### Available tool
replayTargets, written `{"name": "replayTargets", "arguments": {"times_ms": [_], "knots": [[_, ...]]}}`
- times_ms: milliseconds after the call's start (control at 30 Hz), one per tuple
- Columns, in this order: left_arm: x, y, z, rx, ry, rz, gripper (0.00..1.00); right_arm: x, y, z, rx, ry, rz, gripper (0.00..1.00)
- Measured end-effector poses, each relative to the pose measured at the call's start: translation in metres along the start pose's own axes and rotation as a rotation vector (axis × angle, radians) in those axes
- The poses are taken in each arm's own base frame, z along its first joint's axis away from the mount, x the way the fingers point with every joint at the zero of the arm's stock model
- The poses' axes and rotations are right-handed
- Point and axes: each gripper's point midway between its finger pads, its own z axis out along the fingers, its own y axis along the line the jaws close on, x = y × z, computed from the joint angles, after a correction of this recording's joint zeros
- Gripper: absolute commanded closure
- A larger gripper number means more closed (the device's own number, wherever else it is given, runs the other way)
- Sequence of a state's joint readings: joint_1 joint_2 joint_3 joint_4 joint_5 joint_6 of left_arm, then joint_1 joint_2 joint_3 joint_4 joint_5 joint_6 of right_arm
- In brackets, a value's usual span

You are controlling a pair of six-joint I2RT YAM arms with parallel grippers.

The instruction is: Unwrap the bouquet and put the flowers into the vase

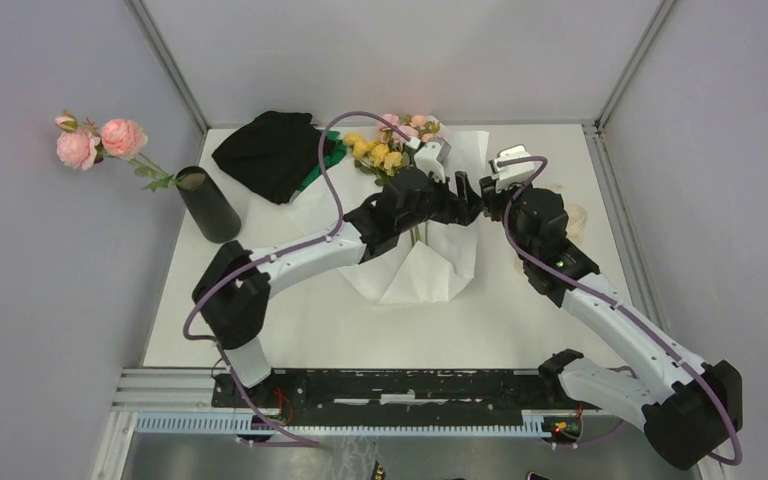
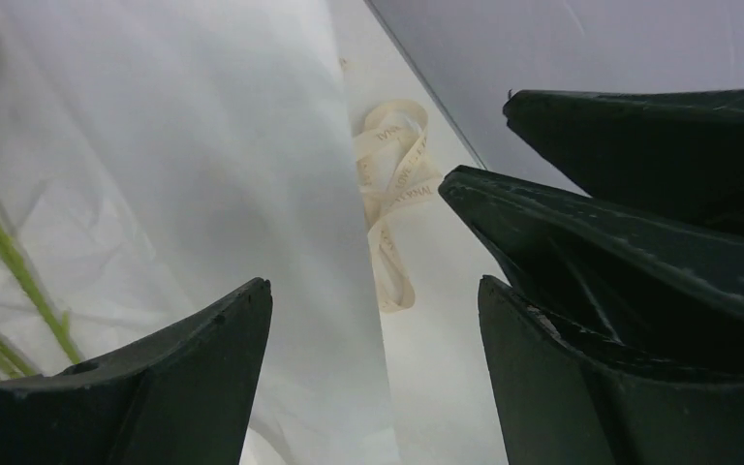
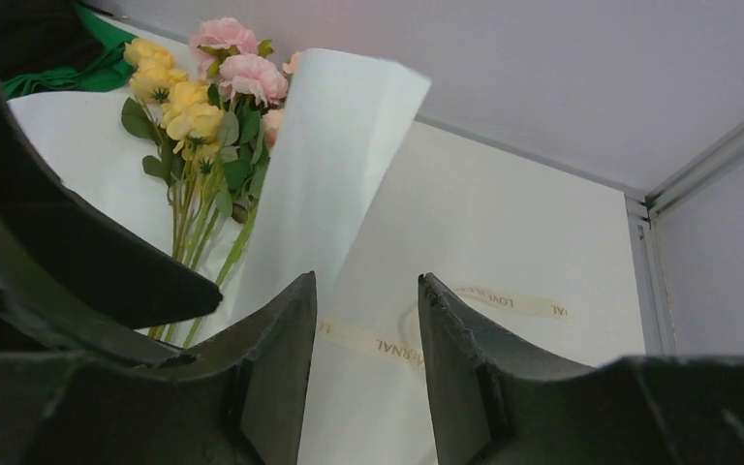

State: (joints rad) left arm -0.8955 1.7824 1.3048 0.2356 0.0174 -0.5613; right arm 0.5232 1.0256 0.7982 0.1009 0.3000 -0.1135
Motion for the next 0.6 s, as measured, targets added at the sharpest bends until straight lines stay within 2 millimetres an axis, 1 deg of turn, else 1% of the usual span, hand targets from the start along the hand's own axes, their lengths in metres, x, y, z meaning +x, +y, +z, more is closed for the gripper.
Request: {"name": "replayTargets", "arguments": {"times_ms": [67,133,233,300,367,400,500,600], "knots": [[-0.02,-0.005,-0.012,-0.007,-0.038,0.015,0.15,-0.004,-0.005,-0.001,0.016,-0.015,0.008,0.51],[-0.032,-0.008,-0.02,-0.016,-0.063,0.018,0.15,-0.01,-0.006,-0.004,0.017,-0.034,0.015,0.51],[-0.037,-0.006,-0.026,-0.042,-0.081,0.021,0.15,-0.013,-0.004,-0.008,0.001,-0.042,0.017,0.51],[-0.033,0.003,-0.033,-0.082,-0.086,0.022,0.15,-0.014,-0.002,-0.012,-0.014,-0.042,0.016,0.51],[-0.024,0.021,-0.04,-0.136,-0.083,0.021,0.16,-0.02,-0.003,-0.018,-0.025,-0.06,0.022,0.51],[-0.017,0.034,-0.044,-0.169,-0.076,0.021,0.17,-0.025,-0.004,-0.023,-0.03,-0.076,0.028,0.5],[0.001,0.078,-0.05,-0.255,-0.044,-0.007,0.2,-0.044,-0.006,-0.038,-0.048,-0.14,0.052,0.49],[0.011,0.134,-0.055,-0.354,-0.022,-0.057,0.21,-0.066,-0.006,-0.051,-0.083,-0.209,0.08,0.48]]}}
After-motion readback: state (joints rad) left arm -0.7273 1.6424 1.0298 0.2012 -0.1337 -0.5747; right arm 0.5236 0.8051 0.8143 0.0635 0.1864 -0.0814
